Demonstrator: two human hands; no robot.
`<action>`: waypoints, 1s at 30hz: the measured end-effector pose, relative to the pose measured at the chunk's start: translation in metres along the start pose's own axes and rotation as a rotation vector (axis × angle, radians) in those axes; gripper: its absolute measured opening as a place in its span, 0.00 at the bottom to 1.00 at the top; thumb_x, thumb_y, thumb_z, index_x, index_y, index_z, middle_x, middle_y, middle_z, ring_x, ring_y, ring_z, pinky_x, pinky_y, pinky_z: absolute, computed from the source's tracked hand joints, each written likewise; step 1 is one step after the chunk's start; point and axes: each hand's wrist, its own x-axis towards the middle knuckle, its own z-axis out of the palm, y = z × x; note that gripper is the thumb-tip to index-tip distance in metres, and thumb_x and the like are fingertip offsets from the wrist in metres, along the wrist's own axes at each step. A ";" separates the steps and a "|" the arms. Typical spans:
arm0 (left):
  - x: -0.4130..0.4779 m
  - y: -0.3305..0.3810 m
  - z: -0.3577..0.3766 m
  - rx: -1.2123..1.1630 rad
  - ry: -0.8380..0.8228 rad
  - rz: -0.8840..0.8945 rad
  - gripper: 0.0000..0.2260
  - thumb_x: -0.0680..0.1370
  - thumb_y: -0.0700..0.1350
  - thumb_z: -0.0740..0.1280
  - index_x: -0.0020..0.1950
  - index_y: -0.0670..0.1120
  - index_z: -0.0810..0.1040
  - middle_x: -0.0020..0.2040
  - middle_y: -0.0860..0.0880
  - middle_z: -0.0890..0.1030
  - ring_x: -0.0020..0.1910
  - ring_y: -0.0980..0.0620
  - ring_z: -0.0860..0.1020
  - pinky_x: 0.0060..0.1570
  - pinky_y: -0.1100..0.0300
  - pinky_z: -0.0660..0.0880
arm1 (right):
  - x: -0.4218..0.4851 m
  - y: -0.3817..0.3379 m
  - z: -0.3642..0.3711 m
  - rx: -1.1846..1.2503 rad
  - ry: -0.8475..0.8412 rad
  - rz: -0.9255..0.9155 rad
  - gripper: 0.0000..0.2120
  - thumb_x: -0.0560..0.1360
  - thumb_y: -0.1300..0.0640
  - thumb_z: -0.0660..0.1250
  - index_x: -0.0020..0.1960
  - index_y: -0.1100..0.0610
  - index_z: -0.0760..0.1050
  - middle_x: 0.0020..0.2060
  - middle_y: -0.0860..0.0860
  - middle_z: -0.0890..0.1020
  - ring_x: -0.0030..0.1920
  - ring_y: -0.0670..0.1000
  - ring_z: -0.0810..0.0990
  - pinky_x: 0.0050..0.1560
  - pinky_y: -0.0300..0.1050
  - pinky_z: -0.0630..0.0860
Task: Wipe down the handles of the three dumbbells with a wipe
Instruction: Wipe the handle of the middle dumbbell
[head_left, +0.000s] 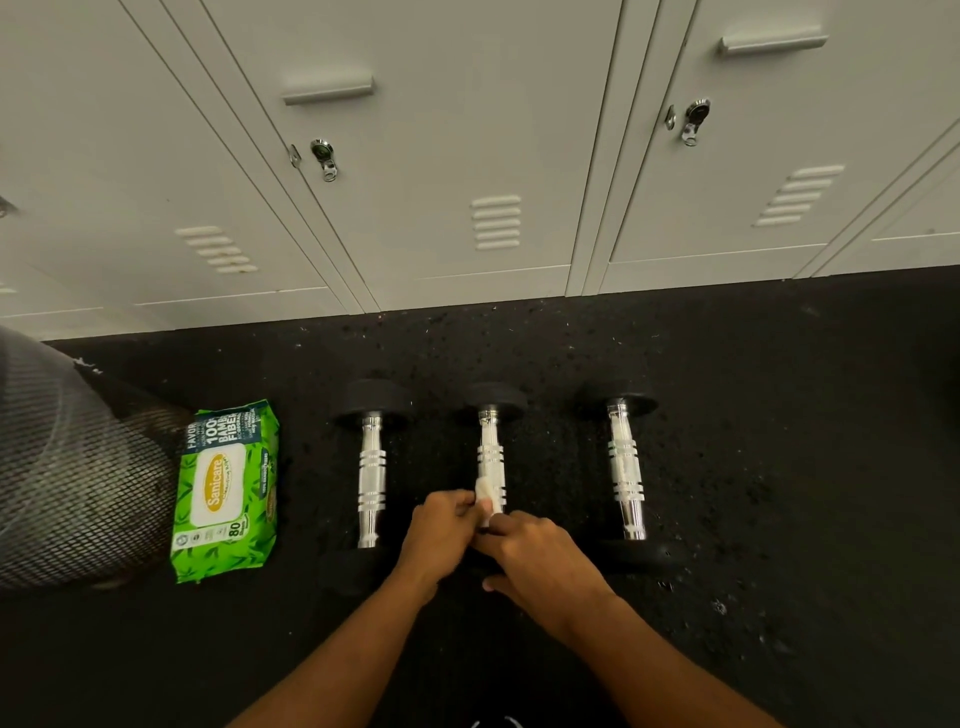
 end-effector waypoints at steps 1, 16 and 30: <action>0.001 0.003 0.001 -0.050 0.016 -0.015 0.09 0.80 0.49 0.65 0.47 0.49 0.83 0.40 0.53 0.85 0.42 0.56 0.83 0.49 0.55 0.80 | 0.000 0.000 0.000 0.000 0.002 0.001 0.23 0.77 0.54 0.67 0.71 0.51 0.68 0.66 0.51 0.71 0.62 0.53 0.71 0.61 0.50 0.72; 0.043 0.049 -0.002 0.012 0.249 0.038 0.11 0.80 0.49 0.65 0.52 0.43 0.83 0.46 0.45 0.85 0.49 0.48 0.81 0.52 0.51 0.77 | 0.003 0.001 -0.002 -0.039 -0.061 0.009 0.24 0.79 0.52 0.65 0.73 0.53 0.65 0.67 0.54 0.70 0.65 0.55 0.69 0.61 0.51 0.71; 0.009 0.008 0.004 -0.056 0.086 -0.017 0.08 0.79 0.49 0.66 0.52 0.47 0.83 0.44 0.51 0.86 0.46 0.55 0.83 0.52 0.52 0.80 | 0.003 -0.002 -0.002 -0.023 -0.038 0.000 0.22 0.77 0.54 0.66 0.70 0.53 0.69 0.65 0.53 0.72 0.63 0.54 0.70 0.61 0.50 0.72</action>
